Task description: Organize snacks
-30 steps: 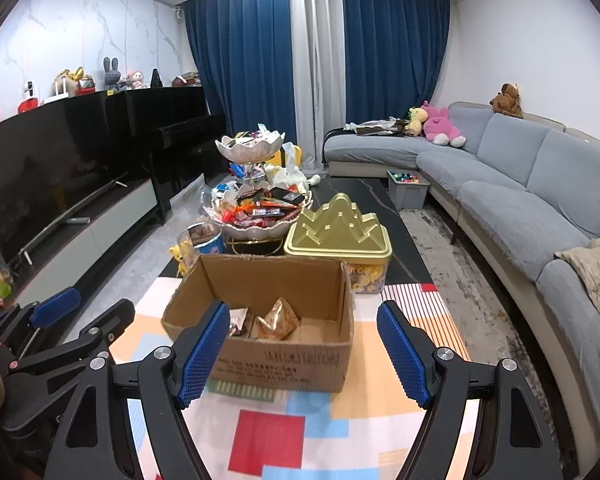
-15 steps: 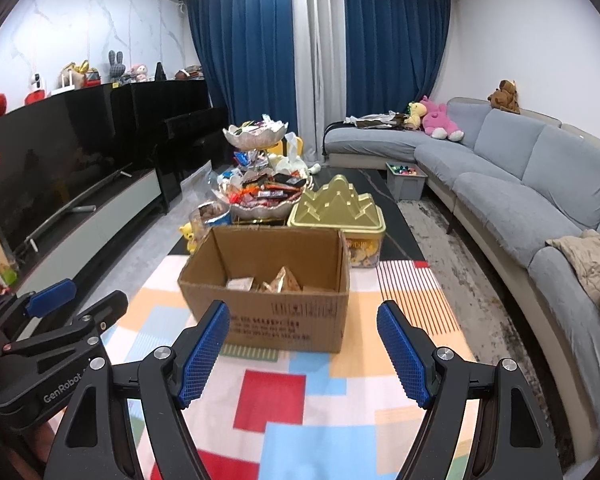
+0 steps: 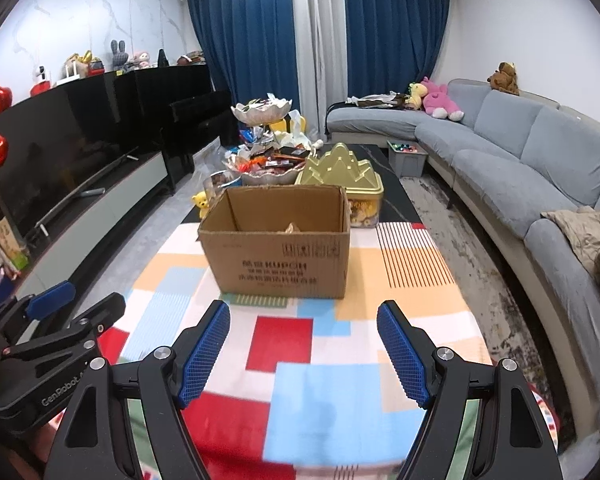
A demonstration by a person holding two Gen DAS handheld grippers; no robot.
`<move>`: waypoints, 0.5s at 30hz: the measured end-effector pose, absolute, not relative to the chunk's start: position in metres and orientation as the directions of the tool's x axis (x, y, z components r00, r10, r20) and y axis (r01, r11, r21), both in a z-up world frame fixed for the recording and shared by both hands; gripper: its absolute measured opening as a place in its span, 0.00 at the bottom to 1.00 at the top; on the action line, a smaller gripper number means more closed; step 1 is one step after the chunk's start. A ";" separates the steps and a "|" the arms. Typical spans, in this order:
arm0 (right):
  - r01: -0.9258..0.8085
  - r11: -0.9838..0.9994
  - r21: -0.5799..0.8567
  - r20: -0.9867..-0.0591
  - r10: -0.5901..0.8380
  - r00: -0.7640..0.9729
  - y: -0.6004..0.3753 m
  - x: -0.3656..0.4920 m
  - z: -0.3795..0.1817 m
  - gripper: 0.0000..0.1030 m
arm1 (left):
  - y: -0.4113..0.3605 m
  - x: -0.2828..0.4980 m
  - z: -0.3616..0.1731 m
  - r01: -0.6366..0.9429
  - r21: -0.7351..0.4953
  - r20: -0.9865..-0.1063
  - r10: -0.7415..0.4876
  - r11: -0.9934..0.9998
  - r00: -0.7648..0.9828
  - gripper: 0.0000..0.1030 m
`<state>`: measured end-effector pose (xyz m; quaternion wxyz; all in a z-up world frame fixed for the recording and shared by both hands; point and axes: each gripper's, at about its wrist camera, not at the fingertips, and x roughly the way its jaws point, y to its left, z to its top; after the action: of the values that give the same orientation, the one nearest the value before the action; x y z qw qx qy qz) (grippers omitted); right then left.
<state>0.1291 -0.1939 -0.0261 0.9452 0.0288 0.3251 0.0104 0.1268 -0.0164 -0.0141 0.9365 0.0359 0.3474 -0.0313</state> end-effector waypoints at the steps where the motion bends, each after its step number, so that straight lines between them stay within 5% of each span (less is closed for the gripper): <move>1: -0.005 0.998 0.059 -0.615 0.041 0.787 -0.194 0.125 -0.026 0.75 | -0.016 0.123 -0.014 0.083 0.043 -0.655 -0.035 0.996 0.755 0.65; 15: 0.012 0.997 0.078 -0.647 0.042 0.761 -0.198 0.073 -0.027 0.83 | -0.012 0.071 -0.018 0.053 0.013 -0.664 -0.032 0.999 0.747 0.78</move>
<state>0.0730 -0.1982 -0.0267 0.9377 0.0388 0.3453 0.0080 0.0714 -0.0120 -0.0177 0.9346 0.0153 0.3547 -0.0227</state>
